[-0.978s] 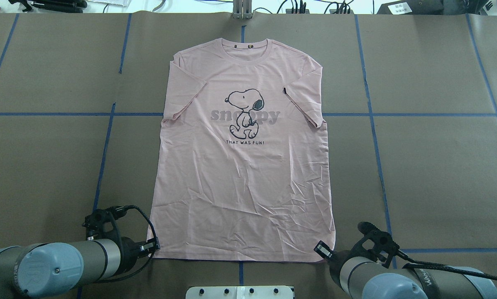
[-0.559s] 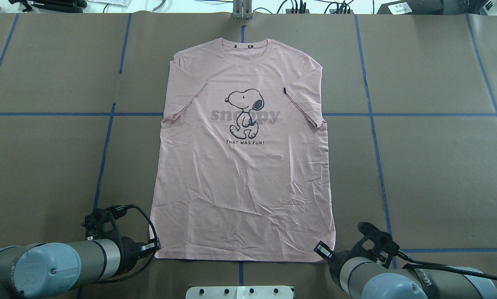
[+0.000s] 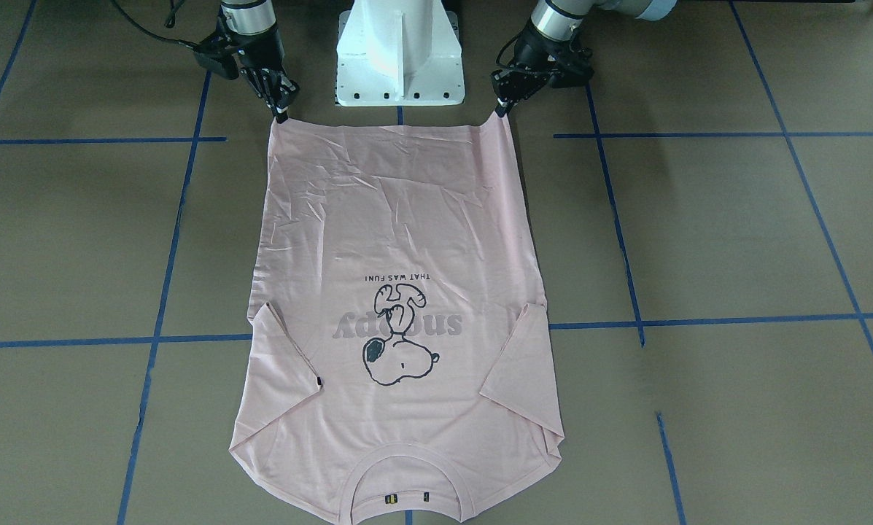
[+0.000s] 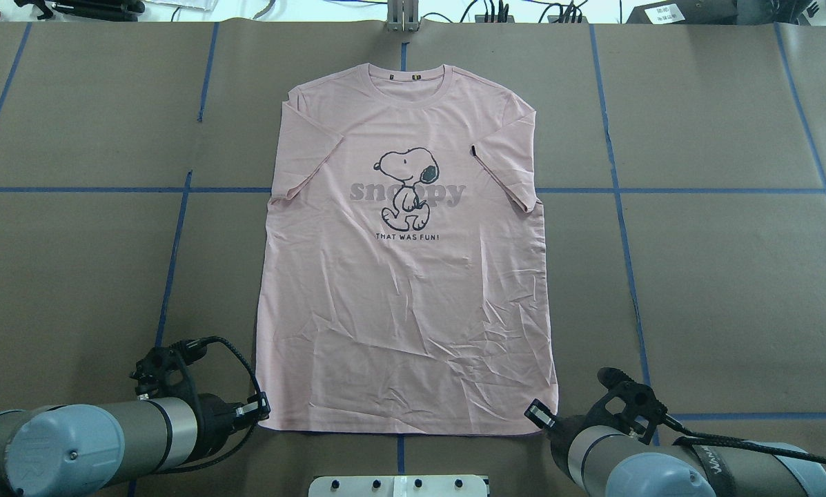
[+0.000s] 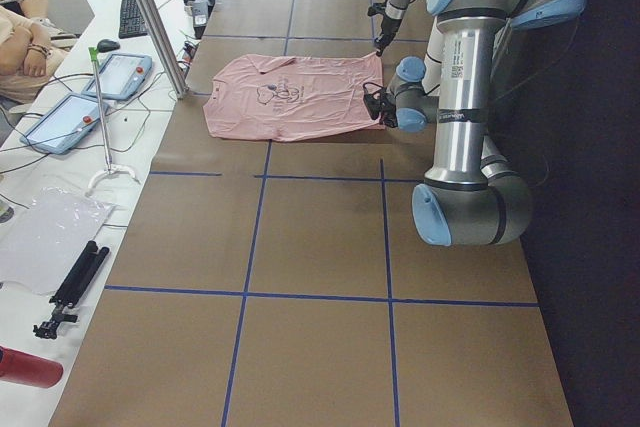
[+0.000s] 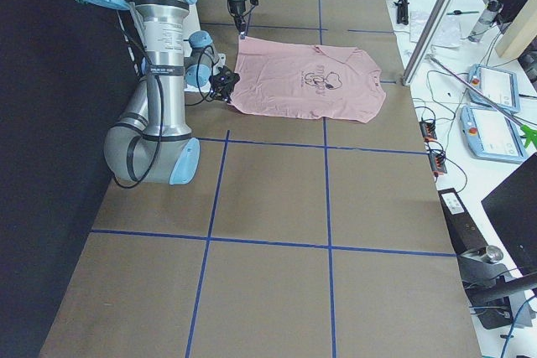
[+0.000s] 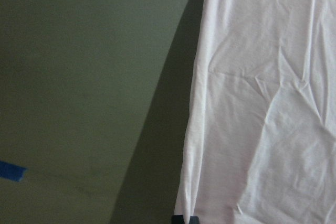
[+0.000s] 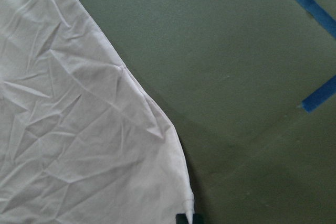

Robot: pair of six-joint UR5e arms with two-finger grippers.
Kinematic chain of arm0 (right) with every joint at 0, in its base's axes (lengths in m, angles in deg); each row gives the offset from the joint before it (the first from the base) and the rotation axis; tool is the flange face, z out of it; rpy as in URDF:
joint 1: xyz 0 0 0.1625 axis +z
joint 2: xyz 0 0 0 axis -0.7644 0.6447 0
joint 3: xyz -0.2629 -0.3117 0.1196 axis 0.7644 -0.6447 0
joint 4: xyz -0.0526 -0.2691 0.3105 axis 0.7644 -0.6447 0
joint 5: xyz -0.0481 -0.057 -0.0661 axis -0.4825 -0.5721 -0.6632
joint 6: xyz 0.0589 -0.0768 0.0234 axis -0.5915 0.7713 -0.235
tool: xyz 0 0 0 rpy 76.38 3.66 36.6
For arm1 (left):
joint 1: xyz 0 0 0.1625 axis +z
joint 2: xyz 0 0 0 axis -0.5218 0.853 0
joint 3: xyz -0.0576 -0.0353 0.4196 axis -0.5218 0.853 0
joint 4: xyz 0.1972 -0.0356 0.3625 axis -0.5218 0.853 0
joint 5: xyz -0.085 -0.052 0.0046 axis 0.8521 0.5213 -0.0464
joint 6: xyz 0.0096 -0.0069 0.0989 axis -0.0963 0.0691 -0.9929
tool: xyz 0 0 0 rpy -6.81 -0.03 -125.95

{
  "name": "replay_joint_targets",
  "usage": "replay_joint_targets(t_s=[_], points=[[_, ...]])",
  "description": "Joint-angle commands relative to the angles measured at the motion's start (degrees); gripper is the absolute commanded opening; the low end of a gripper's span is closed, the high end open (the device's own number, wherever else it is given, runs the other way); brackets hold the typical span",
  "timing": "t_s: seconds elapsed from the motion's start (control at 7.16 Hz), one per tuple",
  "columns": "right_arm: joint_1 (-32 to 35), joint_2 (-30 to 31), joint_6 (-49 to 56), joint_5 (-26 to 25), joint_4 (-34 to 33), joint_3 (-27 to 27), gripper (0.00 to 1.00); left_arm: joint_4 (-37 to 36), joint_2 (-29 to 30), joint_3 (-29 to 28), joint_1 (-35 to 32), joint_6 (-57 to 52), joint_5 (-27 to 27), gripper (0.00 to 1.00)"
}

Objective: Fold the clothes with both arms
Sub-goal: 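Grasp both hem corners nearest the robot with both grippers, then lift the hem and fold it toward the collar with both grippers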

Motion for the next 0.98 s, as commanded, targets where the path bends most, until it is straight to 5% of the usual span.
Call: replay_joint_targets(t_s=[0.0, 0.14, 0.42, 0.84], points=[[0.9, 4.9, 0.2, 0.1, 0.0, 6.7, 0.00, -6.8, 0.2, 7.8, 0.9, 8.3, -0.1, 0.00], [4.2, 4.2, 0.8, 0.3, 0.0, 6.8, 0.00, -8.7, 0.0, 11.9, 0.2, 9.1, -0.1, 0.00], [14.5, -3.8, 10.3, 0.9, 0.2, 1.8, 0.00, -11.5, 2.0, 8.5, -5.4, 4.2, -0.4, 0.00], [33.5, -23.1, 25.8, 13.4, 0.3, -19.1, 0.00, -10.9, 18.2, -14.7, -20.5, -6.5, -0.2, 0.00]])
